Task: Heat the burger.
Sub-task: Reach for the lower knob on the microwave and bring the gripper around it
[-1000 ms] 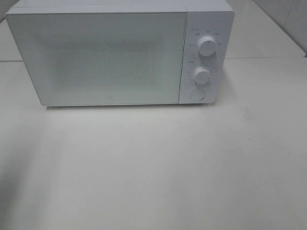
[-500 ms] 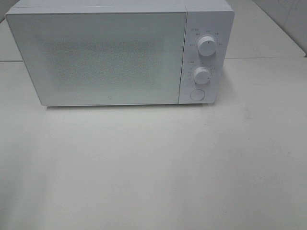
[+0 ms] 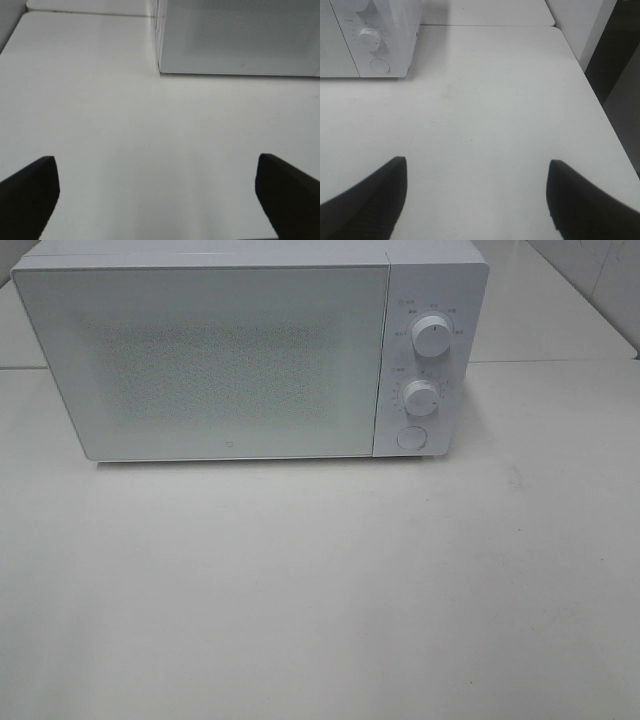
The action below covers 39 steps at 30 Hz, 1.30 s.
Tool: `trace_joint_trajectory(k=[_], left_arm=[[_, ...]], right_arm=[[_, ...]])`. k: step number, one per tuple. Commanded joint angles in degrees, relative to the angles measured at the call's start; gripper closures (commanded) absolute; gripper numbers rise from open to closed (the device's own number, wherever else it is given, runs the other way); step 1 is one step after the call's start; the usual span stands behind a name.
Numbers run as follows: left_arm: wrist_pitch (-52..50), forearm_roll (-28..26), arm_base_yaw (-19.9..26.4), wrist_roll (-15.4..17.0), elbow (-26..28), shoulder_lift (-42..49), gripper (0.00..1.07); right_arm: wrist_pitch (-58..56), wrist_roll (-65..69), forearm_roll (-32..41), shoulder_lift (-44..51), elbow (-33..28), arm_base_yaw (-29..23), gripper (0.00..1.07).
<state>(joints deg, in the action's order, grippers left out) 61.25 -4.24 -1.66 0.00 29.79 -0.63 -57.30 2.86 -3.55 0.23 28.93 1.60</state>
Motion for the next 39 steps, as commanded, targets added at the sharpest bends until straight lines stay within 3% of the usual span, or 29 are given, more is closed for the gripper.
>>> trace_joint_trajectory(k=[1, 32, 39], left_arm=[[0.11, -0.06, 0.17, 0.00, -0.11, 2.46, 0.06], [0.06, -0.52, 0.17, 0.00, -0.11, 2.06, 0.06], [0.06, -0.52, 0.17, 0.00, -0.11, 1.78, 0.06]], right_arm=[[0.34, -0.46, 0.17, 1.55, -0.34, 0.34, 0.31], [0.52, -0.46, 0.17, 1.26, -0.34, 0.17, 0.31], [6.99, -0.69, -0.06, -2.86, 1.20, 0.17, 0.31]])
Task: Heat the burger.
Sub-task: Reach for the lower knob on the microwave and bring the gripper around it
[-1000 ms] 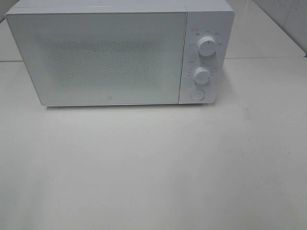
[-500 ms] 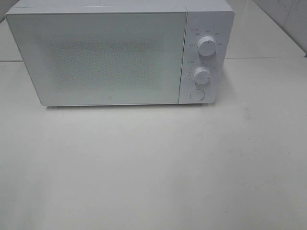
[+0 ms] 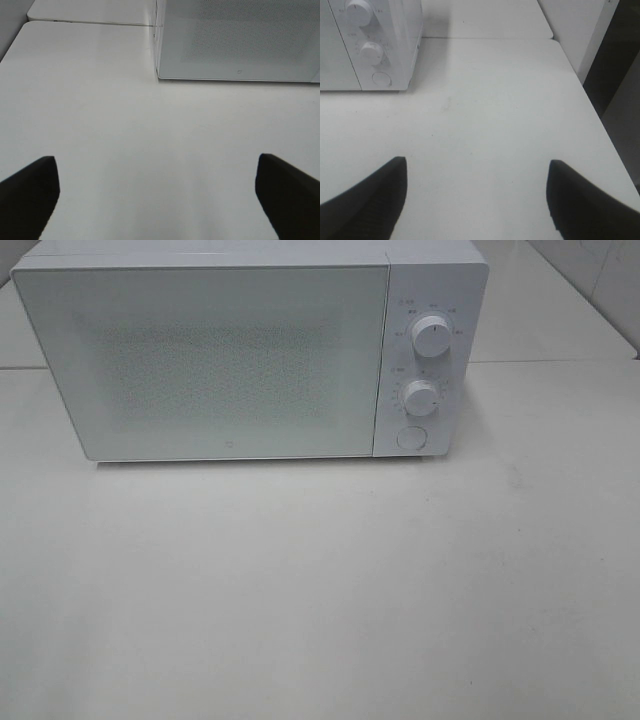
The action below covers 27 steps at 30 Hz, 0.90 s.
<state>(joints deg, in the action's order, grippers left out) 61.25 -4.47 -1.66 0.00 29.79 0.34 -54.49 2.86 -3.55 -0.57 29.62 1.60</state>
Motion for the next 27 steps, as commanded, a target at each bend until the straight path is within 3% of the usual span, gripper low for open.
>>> trace_joint_trajectory(k=[1, 16, 27], left_arm=[[0.06, -0.29, 0.17, 0.00, -0.11, 0.80, 0.06], [0.06, -0.29, 0.17, 0.00, -0.11, 0.80, 0.06], [0.06, -0.29, 0.17, 0.00, -0.11, 0.86, 0.06]], right_arm=[[5.84, -0.63, 0.00, -3.21, 0.34, 0.17, 0.31], [26.81, 0.00, 0.63, -21.43, 0.11, 0.17, 0.31], [52.43, 1.89, 0.63, -35.12, -7.33, 0.17, 0.31]])
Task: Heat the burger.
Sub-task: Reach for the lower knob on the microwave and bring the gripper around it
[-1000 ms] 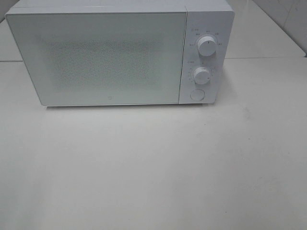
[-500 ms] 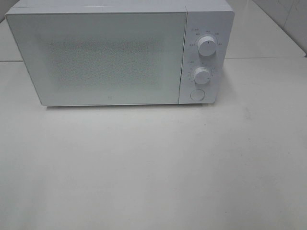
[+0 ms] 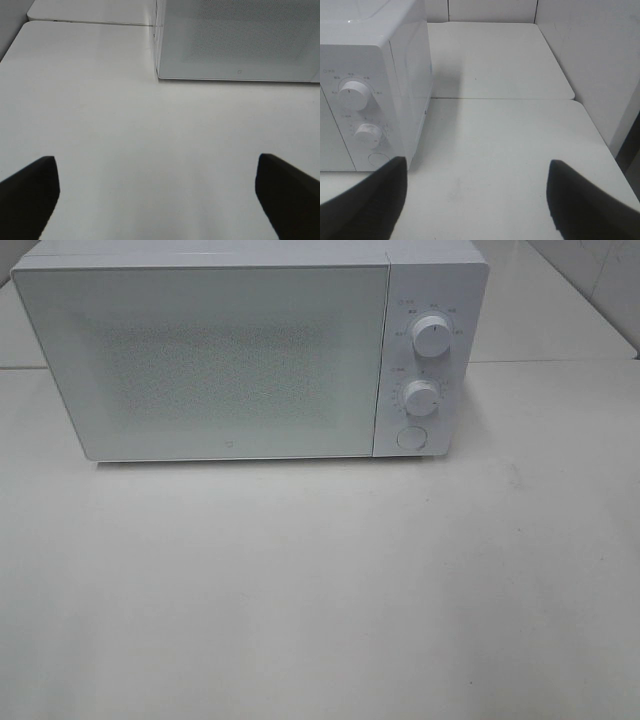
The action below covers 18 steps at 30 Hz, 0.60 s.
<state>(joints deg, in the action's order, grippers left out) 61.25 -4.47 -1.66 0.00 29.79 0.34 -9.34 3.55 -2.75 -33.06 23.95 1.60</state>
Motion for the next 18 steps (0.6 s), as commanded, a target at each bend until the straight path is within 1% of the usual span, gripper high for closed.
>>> trace_joint_trajectory(k=[1, 2, 4, 5, 6, 7, 9, 11, 12, 13, 14, 15, 17, 18], left_arm=[[0.06, -0.29, 0.17, 0.00, -0.11, 0.86, 0.06], [0.06, -0.29, 0.17, 0.00, -0.11, 0.86, 0.06], [0.06, -0.29, 0.17, 0.00, -0.11, 0.86, 0.06], [0.06, -0.29, 0.17, 0.00, -0.11, 0.86, 0.06], [0.06, -0.29, 0.17, 0.00, -0.11, 0.86, 0.06], [0.06, -0.29, 0.17, 0.00, -0.11, 0.86, 0.06], [0.06, -0.29, 0.17, 0.00, -0.11, 0.86, 0.06], [0.06, -0.29, 0.17, 0.00, -0.11, 0.86, 0.06], [0.06, -0.29, 0.17, 0.00, -0.11, 0.86, 0.06], [0.06, -0.29, 0.17, 0.00, -0.11, 0.86, 0.06], [0.06, -0.29, 0.17, 0.00, -0.11, 0.86, 0.06], [0.06, -0.29, 0.17, 0.00, -0.11, 0.86, 0.06], [0.06, -0.29, 0.17, 0.00, -0.11, 0.86, 0.06], [0.06, -0.29, 0.17, 0.00, -0.11, 0.86, 0.06]], right_arm=[[10.03, 1.38, -0.17, -3.95, -2.46, 0.17, 0.31], [10.03, 1.38, -0.17, -3.95, -2.46, 0.17, 0.31], [21.08, 2.64, -0.17, -9.57, -4.93, 0.17, 0.31], [21.08, 2.64, -0.17, -9.57, -4.93, 0.17, 0.31], [26.01, 3.44, -0.40, -12.43, -5.79, 0.17, 0.31], [26.01, 3.44, -0.40, -12.43, -5.79, 0.17, 0.31], [32.54, 3.44, -0.40, -17.02, -6.59, 0.17, 0.31], [34.72, 3.44, -0.40, -18.68, -6.82, 0.17, 0.31], [39.08, 3.38, -0.40, -22.00, -6.99, 0.17, 0.31], [39.08, 3.38, -0.40, -22.00, -6.99, 0.17, 0.31], [42.63, 3.32, -0.57, -24.92, -6.99, 0.17, 0.31], [42.63, 3.32, -0.57, -24.92, -6.99, 0.17, 0.31], [48.19, 3.21, -0.86, -29.39, -6.99, 0.17, 0.31], [48.19, 3.21, -0.86, -29.39, -6.99, 0.17, 0.31]])
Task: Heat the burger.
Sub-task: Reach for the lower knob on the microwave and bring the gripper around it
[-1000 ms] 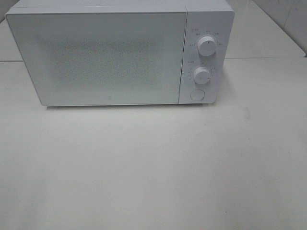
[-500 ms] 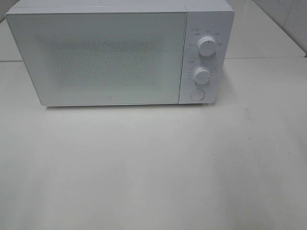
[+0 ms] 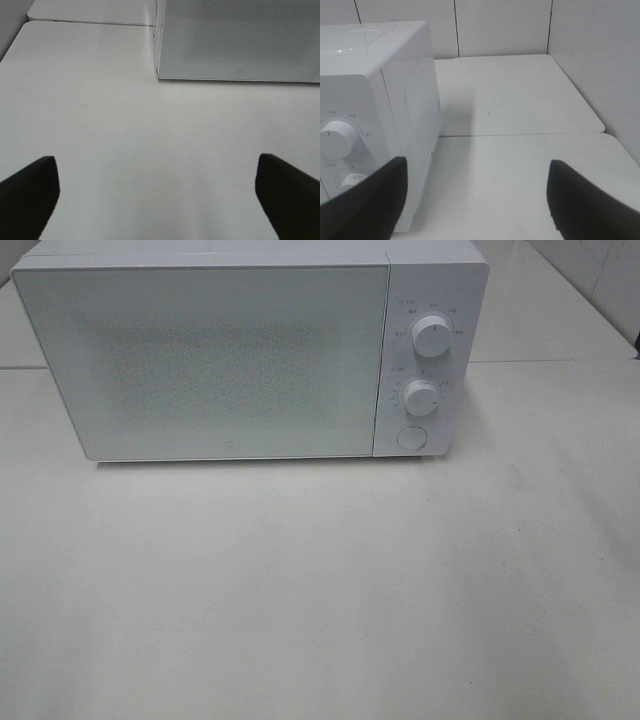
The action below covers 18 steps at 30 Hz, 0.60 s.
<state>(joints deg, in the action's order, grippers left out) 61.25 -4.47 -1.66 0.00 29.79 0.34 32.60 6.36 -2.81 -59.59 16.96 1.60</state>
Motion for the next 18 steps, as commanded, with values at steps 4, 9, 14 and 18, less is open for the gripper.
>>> trace_joint_trajectory(k=[4, 9, 14, 18], left_arm=[[0.06, -0.29, 0.17, 0.00, -0.11, 0.86, 0.06], [0.06, -0.29, 0.17, 0.00, -0.11, 0.86, 0.06], [0.06, -0.29, 0.17, 0.00, -0.11, 0.86, 0.06], [0.06, -0.29, 0.17, 0.00, -0.11, 0.86, 0.06]], right_arm=[[12.55, -4.01, -0.52, -10.37, -0.06, 0.17, 0.31], [18.05, -10.37, 1.72, -16.10, -0.06, -2.46, 0.31], [22.57, -16.84, 11.52, -20.28, -0.06, -8.59, 0.31], [28.07, -23.15, 22.40, -25.21, 0.00, -17.70, 0.31]])
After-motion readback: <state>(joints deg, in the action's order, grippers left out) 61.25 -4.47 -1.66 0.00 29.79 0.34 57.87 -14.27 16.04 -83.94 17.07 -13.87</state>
